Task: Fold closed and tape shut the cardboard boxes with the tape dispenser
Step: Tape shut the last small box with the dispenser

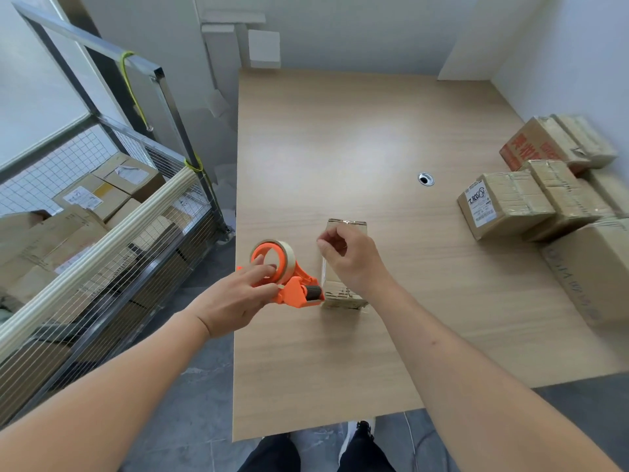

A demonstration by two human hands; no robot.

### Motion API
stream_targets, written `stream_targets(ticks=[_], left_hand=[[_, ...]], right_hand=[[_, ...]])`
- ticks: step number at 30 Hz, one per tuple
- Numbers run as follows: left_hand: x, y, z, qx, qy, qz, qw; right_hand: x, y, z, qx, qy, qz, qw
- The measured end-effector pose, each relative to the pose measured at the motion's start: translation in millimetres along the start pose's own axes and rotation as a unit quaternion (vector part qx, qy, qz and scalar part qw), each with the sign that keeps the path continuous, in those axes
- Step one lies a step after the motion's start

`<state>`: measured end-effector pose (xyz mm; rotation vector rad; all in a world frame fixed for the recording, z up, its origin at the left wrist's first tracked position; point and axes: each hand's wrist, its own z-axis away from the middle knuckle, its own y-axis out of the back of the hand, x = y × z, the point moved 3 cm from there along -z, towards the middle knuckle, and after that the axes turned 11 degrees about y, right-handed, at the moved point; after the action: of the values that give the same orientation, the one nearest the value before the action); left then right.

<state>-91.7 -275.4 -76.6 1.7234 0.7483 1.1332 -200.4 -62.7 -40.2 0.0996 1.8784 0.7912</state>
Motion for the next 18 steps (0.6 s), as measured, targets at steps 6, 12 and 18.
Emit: stream_targets(ticks=[6, 12, 18], left_hand=[[11, 7, -9, 0.017, -0.056, -0.036, 0.998], [32, 0, -26, 0.061, -0.065, -0.063, 0.994], [48, -5, -40, 0.076, -0.062, -0.062, 0.993]], right_hand=[[-6, 4, -3, 0.047, -0.019, -0.007, 0.999], [3, 25, 11, 0.094, -0.074, -0.087, 0.989], [24, 45, 24, 0.159, -0.126, -0.152, 0.967]])
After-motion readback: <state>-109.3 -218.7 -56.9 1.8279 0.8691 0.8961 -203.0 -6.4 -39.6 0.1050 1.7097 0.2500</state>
